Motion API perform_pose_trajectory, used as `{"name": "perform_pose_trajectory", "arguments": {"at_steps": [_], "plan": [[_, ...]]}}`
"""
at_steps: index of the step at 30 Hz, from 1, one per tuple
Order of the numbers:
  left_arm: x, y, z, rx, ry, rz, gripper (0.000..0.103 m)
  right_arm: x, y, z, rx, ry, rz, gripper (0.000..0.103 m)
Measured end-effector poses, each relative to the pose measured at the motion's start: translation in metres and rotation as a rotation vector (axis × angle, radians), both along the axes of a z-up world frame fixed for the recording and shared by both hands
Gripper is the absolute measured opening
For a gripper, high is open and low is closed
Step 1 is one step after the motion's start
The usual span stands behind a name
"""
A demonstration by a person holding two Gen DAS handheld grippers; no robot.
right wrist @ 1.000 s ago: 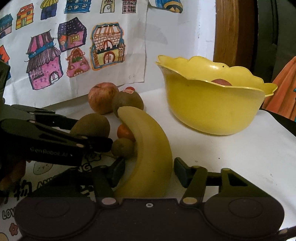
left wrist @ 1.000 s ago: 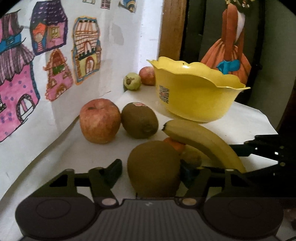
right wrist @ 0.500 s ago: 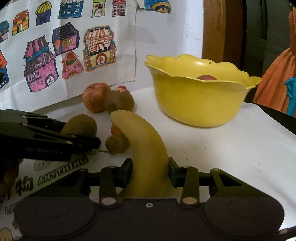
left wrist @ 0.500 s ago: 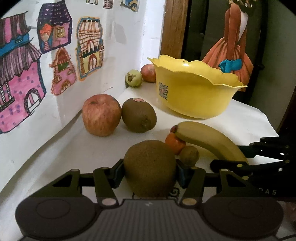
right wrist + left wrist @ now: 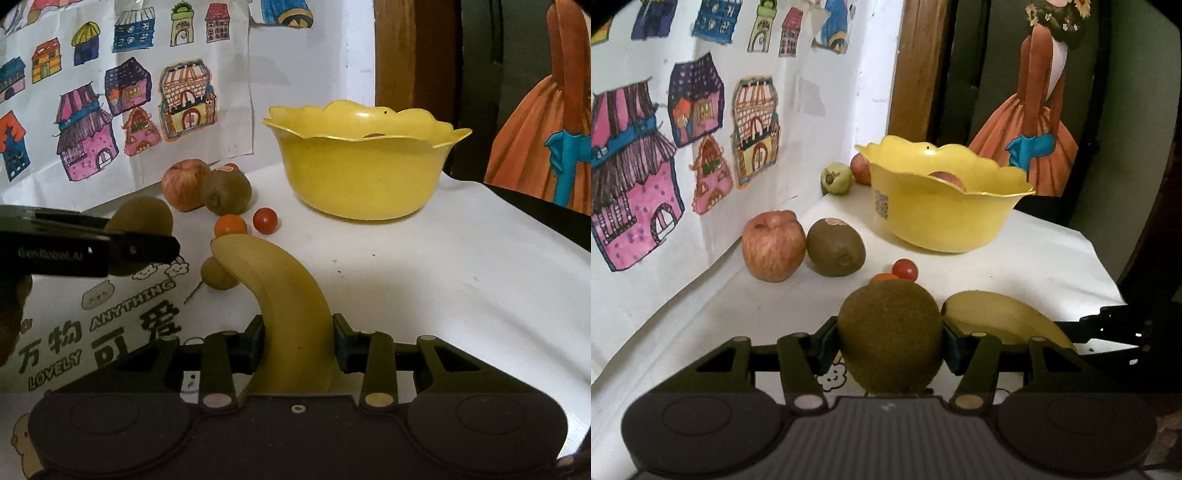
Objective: Organize fruits
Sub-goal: 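Carry the banana with the right tool while the left tool carries the kiwi to the bowl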
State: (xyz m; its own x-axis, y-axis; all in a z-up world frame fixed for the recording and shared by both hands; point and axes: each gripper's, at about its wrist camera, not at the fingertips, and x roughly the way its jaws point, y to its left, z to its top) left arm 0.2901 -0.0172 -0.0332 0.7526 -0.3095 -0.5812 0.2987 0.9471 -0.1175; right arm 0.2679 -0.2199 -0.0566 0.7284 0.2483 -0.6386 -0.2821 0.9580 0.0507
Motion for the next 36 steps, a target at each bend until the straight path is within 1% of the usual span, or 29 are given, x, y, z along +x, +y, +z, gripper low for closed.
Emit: {"name": "perform_pose_trajectory", "arguments": {"at_steps": [4, 8, 15, 21, 25, 30, 33, 36], "plan": [[-0.007, 0.0, 0.007, 0.0, -0.014, 0.012, 0.06, -0.014, -0.001, 0.007, -0.045, -0.054, 0.003, 0.039], [-0.01, -0.002, 0.015, -0.002, -0.026, 0.027, 0.06, -0.025, -0.004, 0.016, -0.064, -0.106, 0.002, 0.039], [-0.013, -0.01, 0.033, 0.0, -0.057, 0.047, 0.06, -0.034, -0.012, 0.033, -0.037, -0.161, -0.011, 0.039], [-0.007, -0.018, 0.058, 0.002, -0.106, 0.058, 0.06, -0.031, -0.022, 0.056, 0.007, -0.232, -0.039, 0.039], [0.005, -0.024, 0.075, -0.016, -0.144, 0.068, 0.06, -0.019, -0.03, 0.074, 0.027, -0.279, -0.056, 0.039], [0.034, -0.032, 0.094, -0.033, -0.211, 0.091, 0.06, 0.011, -0.038, 0.098, 0.04, -0.338, -0.087, 0.039], [0.053, -0.037, 0.099, -0.045, -0.243, 0.103, 0.06, 0.036, -0.046, 0.109, 0.051, -0.355, -0.104, 0.039], [0.074, -0.043, 0.097, -0.057, -0.251, 0.106, 0.06, 0.065, -0.053, 0.112, 0.07, -0.355, -0.13, 0.039]]}}
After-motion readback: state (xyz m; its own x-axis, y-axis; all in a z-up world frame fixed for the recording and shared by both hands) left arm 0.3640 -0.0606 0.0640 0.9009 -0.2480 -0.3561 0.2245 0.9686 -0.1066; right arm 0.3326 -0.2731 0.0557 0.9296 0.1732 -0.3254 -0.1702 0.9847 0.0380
